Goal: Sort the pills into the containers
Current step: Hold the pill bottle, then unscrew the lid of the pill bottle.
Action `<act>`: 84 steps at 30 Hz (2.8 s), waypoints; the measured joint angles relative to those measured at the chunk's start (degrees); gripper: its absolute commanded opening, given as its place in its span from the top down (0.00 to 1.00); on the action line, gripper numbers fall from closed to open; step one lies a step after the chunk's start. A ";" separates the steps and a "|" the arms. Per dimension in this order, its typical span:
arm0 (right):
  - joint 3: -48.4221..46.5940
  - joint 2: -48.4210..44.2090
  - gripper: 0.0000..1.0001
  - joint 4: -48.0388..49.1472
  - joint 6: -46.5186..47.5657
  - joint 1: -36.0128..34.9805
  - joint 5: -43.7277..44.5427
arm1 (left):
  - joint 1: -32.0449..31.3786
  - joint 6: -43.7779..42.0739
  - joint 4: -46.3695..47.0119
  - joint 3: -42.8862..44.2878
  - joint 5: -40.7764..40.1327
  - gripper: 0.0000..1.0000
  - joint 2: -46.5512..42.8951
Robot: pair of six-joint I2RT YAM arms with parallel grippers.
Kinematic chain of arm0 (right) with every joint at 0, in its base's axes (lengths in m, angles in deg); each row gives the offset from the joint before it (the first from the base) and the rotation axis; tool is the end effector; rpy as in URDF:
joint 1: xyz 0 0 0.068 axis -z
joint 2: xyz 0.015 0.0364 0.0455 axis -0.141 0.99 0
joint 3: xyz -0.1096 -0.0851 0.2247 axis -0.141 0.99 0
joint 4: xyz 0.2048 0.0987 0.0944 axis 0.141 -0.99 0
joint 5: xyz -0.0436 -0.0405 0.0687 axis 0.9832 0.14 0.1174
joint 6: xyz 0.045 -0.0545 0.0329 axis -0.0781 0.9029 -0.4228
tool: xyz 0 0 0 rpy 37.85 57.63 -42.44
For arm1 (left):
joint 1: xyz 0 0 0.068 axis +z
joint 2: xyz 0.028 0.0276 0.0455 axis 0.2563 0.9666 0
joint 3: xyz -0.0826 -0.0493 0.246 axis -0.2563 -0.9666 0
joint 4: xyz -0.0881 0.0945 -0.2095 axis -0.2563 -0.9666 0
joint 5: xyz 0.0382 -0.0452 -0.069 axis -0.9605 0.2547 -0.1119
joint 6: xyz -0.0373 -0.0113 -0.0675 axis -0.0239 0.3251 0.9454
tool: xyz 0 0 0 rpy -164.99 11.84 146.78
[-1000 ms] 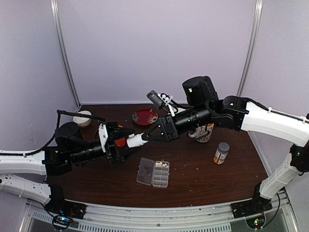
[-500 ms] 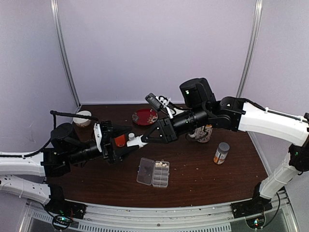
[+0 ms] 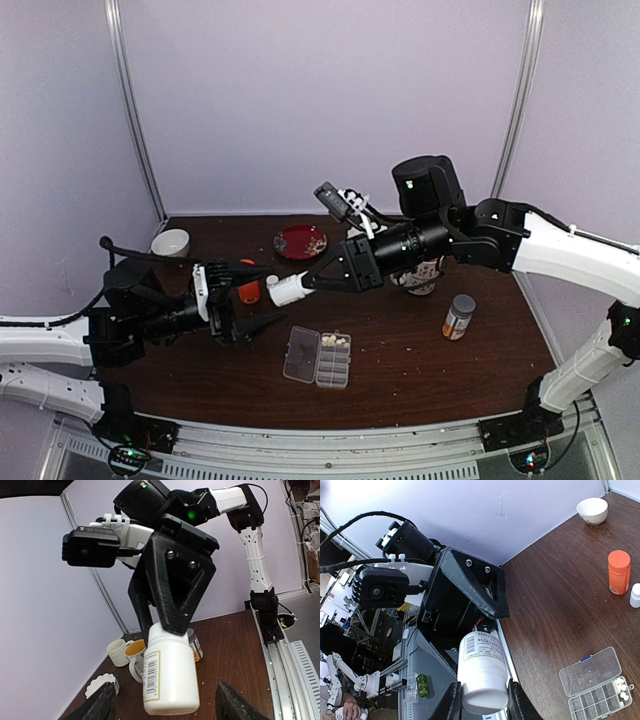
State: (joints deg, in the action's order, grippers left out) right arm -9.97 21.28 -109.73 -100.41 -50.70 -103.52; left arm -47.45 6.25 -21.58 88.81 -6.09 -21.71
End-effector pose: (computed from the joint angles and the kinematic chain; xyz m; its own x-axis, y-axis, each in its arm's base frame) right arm 0.1379 0.3082 0.3649 -0.5893 -0.3553 -0.7256 -0.7905 0.0682 0.6086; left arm 0.0992 -0.2186 0.3012 0.2533 -0.0208 -0.9672 0.9287 0.2852 0.2371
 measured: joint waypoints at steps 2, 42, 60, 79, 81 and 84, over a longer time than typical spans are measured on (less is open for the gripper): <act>0.35 -0.17 0.89 0.11 -0.11 0.00 -0.02 | 0.00 -1.33 0.00 0.00 1.01 0.33 0.00; 2.32 -0.68 0.89 2.64 1.01 0.39 -0.31 | -0.07 -3.96 -0.79 1.07 0.28 0.79 1.68; -3.23 -0.39 0.88 -6.34 44.28 0.31 -0.57 | -0.42 4.15 1.25 2.32 1.42 0.85 3.58; 7.21 -7.19 0.96 4.63 110.42 -4.20 9.49 | -0.55 10.56 0.96 2.89 3.87 0.85 3.52; 8.13 -7.58 0.92 5.95 116.87 -4.87 11.74 | -0.55 10.71 0.87 2.89 3.80 0.85 3.50; 9.51 -8.13 0.56 8.24 125.11 -5.62 14.45 | -0.42 10.84 0.87 2.91 3.82 0.85 3.43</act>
State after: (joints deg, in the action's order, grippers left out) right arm -0.46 13.15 -101.49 24.70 -56.32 -89.08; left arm -47.87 17.09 -20.70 91.72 -2.27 -18.28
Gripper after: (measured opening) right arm 0.251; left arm 0.298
